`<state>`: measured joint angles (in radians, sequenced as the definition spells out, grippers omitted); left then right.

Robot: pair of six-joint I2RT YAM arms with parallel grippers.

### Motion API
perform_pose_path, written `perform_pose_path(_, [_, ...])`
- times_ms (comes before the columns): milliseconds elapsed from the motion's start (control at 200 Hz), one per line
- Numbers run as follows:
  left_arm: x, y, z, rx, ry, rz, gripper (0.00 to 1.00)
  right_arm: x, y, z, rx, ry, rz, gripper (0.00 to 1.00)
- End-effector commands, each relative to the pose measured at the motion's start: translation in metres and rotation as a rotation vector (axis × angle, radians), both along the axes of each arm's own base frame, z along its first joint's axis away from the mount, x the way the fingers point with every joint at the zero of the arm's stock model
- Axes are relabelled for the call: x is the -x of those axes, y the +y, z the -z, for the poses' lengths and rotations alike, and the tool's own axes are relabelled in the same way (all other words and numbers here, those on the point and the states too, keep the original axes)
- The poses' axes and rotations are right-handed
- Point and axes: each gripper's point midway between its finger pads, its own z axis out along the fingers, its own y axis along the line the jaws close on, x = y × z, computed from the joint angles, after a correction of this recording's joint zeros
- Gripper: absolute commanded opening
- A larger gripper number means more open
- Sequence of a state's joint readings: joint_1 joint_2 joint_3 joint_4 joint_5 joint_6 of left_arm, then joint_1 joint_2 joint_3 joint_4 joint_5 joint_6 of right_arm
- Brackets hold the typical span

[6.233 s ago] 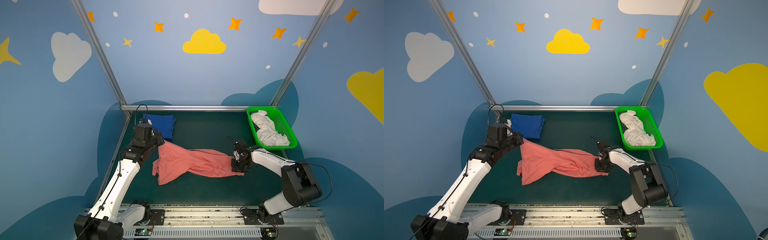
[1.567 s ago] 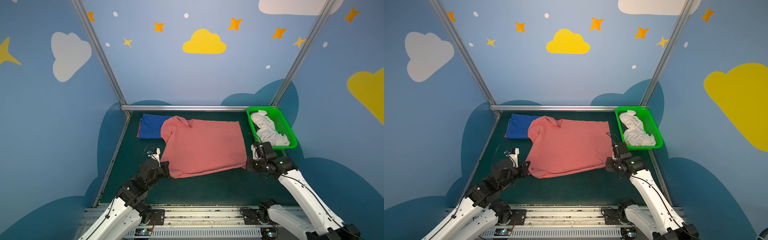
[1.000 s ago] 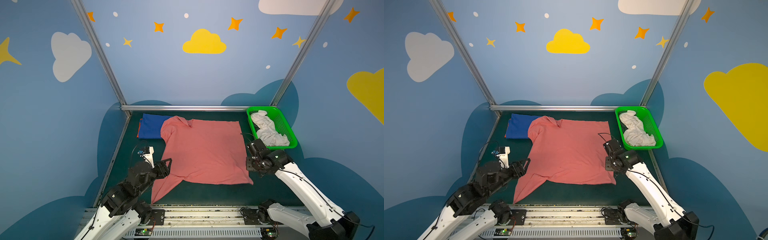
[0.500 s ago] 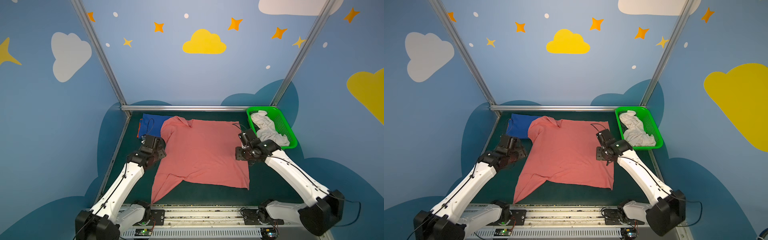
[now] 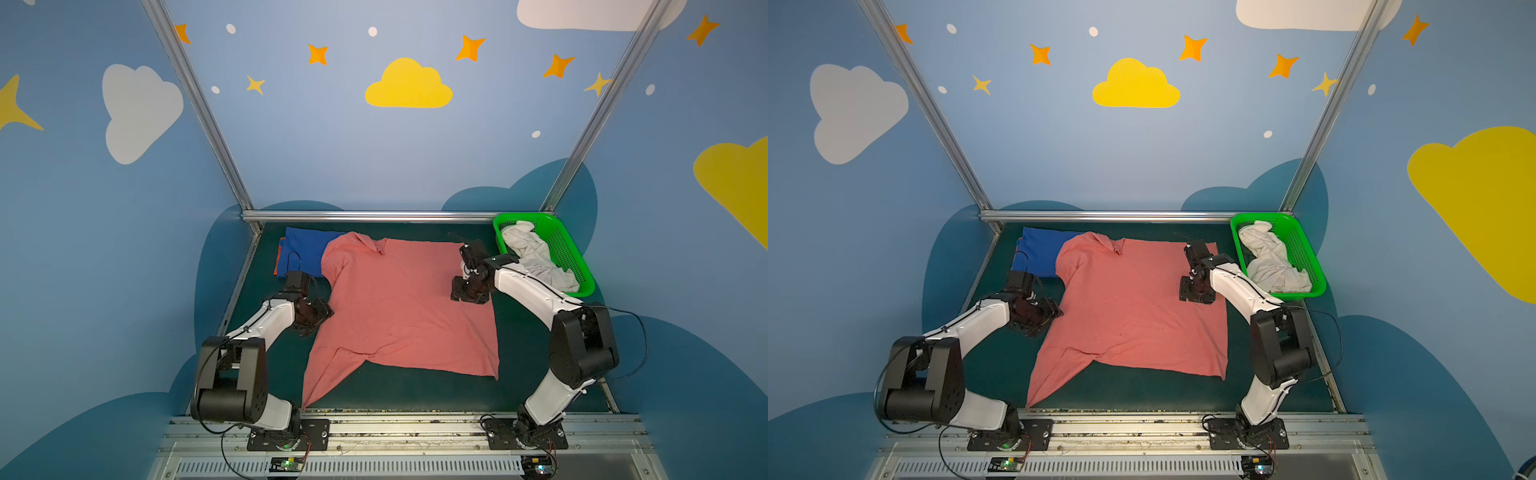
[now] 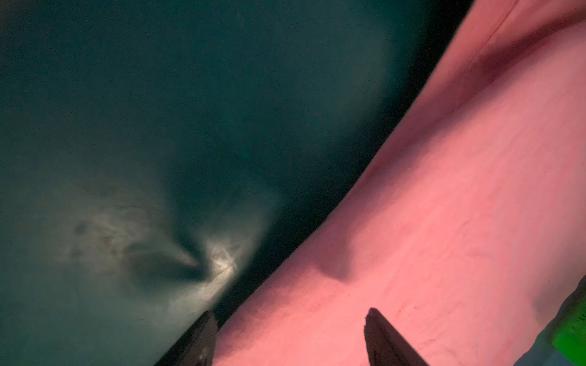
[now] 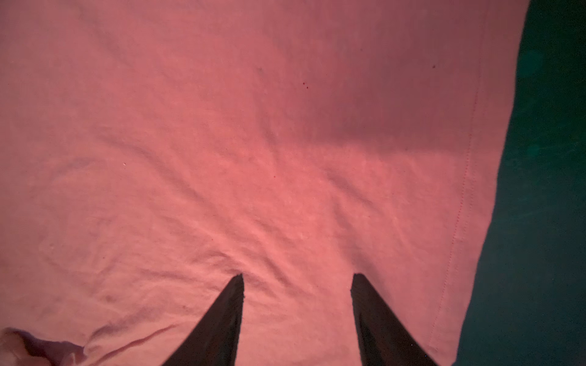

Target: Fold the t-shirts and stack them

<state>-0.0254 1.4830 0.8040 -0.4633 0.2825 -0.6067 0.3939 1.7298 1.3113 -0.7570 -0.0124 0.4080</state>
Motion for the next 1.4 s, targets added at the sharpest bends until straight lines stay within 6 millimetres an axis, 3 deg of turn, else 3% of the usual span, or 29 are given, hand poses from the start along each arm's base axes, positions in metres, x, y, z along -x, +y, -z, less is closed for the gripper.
perform_pose_path(0, [0.005,-0.006,0.006,0.035,0.005,0.025,0.65,-0.007,0.008,-0.007,-0.054,-0.021,-0.029,0.55])
perform_pose_path(150, [0.011,-0.011,0.006,0.050,0.014,0.024,0.19,-0.002,0.000,-0.003,-0.059,-0.017,-0.020,0.55])
perform_pose_path(235, [0.009,-0.013,-0.005,0.021,-0.004,0.045,0.05,0.002,-0.005,-0.002,-0.059,-0.020,-0.009,0.54])
perform_pose_path(391, [0.006,-0.027,-0.035,-0.060,-0.067,0.119,0.05,0.010,-0.012,0.000,-0.060,-0.023,0.004,0.53])
perform_pose_path(511, [0.011,-0.040,-0.055,-0.246,-0.086,0.236,0.05,0.016,-0.015,0.004,-0.058,-0.017,0.004,0.53])
perform_pose_path(621, [0.021,-0.063,-0.056,-0.329,-0.053,0.359,0.13,0.018,-0.015,0.008,-0.062,-0.008,0.001,0.53])
perform_pose_path(881, [0.046,-0.118,-0.016,-0.419,0.086,0.589,0.20,0.018,-0.012,0.012,-0.071,0.006,-0.007,0.51])
perform_pose_path(981, [0.046,-0.137,-0.013,-0.399,0.079,0.620,0.32,0.019,-0.015,0.014,-0.063,0.009,-0.006,0.51])
perform_pose_path(1106, [0.036,-0.144,-0.028,-0.395,0.029,0.613,0.53,0.021,-0.017,0.016,-0.061,0.015,-0.001,0.52])
perform_pose_path(1237, [0.022,-0.140,-0.057,-0.427,-0.041,0.590,0.73,0.021,-0.018,0.016,-0.063,0.015,0.002,0.51])
perform_pose_path(1397, [0.007,-0.127,-0.095,-0.409,-0.142,0.514,0.79,0.021,-0.016,0.017,-0.074,0.015,0.000,0.51])
